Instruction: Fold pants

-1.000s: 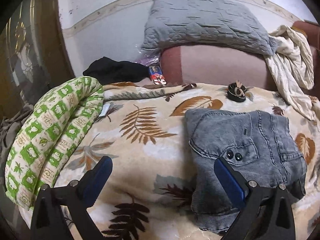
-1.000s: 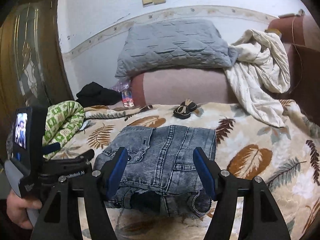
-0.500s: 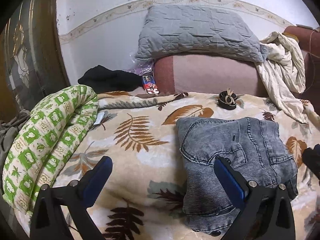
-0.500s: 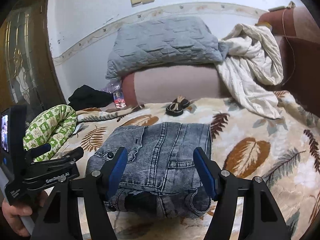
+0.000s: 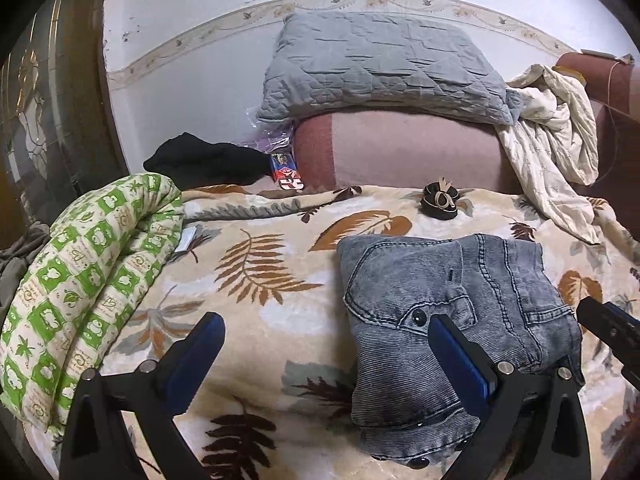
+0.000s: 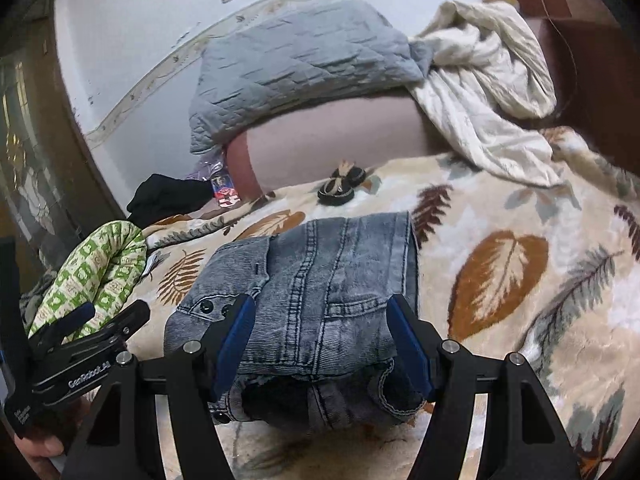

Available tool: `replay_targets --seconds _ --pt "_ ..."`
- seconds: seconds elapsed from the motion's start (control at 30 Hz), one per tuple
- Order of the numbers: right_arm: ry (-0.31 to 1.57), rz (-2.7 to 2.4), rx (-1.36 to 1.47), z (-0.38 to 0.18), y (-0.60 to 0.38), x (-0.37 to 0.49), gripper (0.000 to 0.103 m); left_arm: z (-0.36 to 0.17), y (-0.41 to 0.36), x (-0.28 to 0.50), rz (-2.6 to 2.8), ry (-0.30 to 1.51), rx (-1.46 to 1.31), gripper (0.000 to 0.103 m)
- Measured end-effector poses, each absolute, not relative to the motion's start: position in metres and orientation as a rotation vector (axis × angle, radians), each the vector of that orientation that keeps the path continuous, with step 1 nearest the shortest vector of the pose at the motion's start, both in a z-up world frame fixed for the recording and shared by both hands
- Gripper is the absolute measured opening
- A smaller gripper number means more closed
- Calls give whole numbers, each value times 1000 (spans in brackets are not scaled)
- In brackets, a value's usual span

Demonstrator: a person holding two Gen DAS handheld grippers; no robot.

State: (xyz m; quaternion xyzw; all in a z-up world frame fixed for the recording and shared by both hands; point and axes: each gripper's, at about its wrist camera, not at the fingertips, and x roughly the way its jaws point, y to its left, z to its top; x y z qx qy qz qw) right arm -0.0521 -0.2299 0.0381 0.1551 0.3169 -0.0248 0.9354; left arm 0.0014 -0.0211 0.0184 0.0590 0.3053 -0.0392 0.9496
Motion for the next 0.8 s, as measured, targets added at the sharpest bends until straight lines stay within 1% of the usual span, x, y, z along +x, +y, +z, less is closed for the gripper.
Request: replay_targets --seconds 0.43,0.8 --pt "675 -66 321 32 -229 -49 69 15 -20 -1 -82 620 142 103" --pt "694 -39 313 24 -211 -39 69 11 8 -4 -46 624 150 103"
